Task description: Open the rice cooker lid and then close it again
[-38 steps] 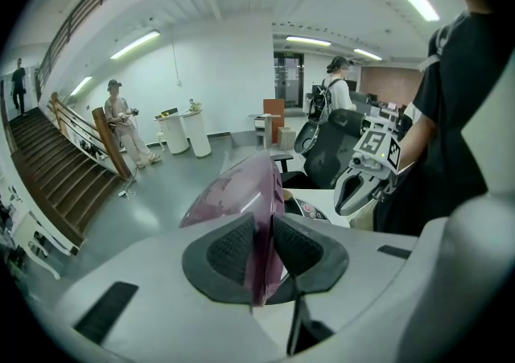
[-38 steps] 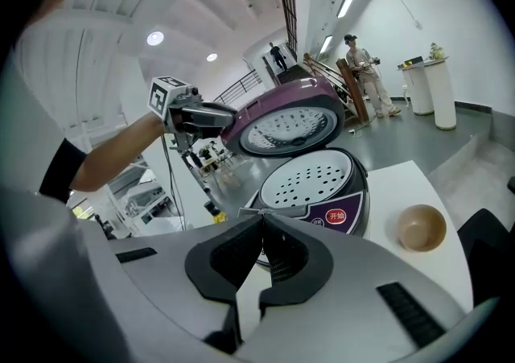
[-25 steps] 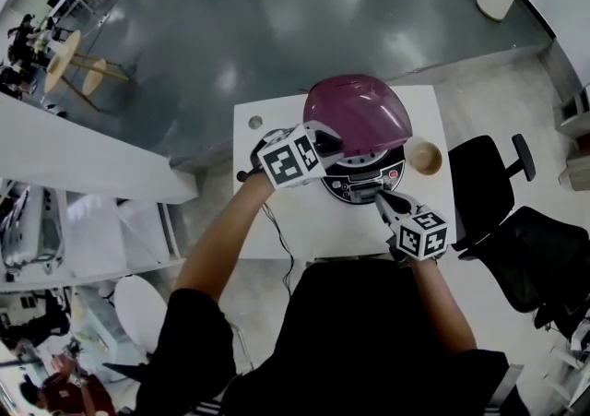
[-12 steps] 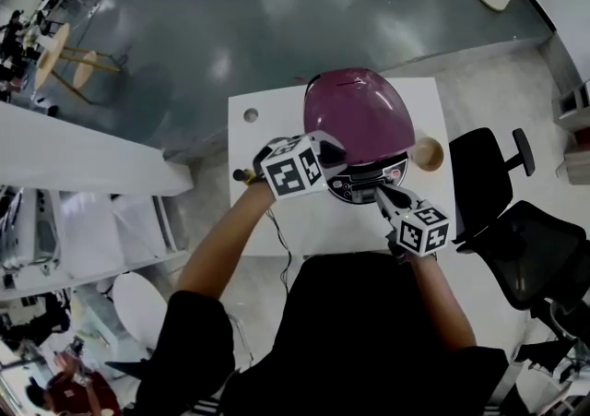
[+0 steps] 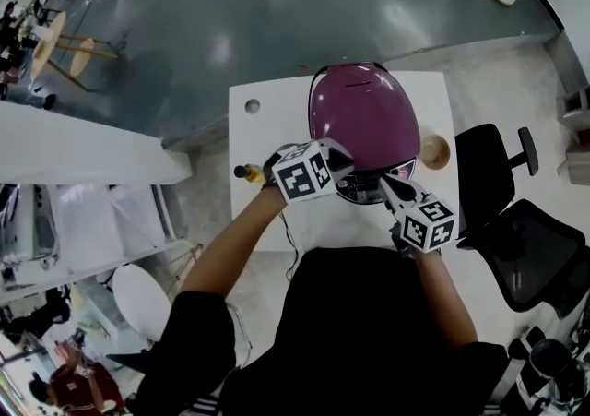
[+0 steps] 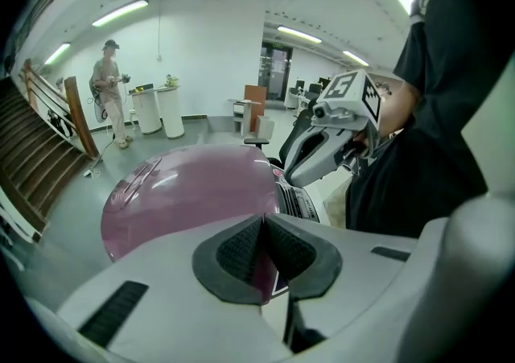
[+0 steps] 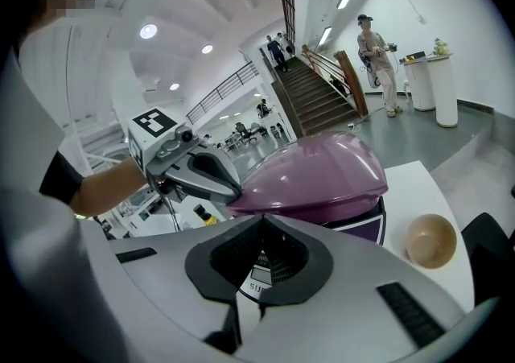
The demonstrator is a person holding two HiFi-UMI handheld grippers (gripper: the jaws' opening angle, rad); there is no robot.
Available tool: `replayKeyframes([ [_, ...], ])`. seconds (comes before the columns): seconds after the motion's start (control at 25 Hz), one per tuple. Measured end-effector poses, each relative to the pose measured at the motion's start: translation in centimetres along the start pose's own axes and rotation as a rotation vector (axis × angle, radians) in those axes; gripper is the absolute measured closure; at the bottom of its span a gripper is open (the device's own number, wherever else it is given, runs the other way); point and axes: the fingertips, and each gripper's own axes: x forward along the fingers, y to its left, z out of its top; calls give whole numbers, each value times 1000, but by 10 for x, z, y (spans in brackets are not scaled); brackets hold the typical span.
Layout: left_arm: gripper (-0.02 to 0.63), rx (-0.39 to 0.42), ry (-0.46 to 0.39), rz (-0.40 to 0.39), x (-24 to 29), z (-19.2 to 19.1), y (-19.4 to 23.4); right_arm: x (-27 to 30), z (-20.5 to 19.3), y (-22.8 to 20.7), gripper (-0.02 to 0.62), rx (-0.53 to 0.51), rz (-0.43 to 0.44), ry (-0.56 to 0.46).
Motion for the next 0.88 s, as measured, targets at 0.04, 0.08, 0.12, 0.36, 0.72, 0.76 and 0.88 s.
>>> replayKeyframes([
  [0.04, 595, -14, -6, -1, 1, -1, 0, -1, 0, -2, 595, 0, -4, 1],
  [0.08, 597, -25, -8, -5, 2, -2, 0, -2, 0, -4, 595, 2, -10, 3],
  [0.12, 598, -31, -7, -10, 4, -4, -1, -3, 0, -6, 595, 5, -15, 4],
  [0.36, 601, -27, 23, -20, 13, -15, -3, -3, 4, -16, 595, -4, -45, 6],
  [0.72, 603, -118, -9, -27, 15, -15, -2, 4, 14, -36, 595, -27, -68, 13],
  [0.76, 603, -123, -9, -24, 15, -15, -1, 5, 14, -37, 595, -26, -68, 14],
  [0.88, 603, -151, 1, -20, 17, -17, 0, 7, 16, -41, 595, -20, -70, 14],
])
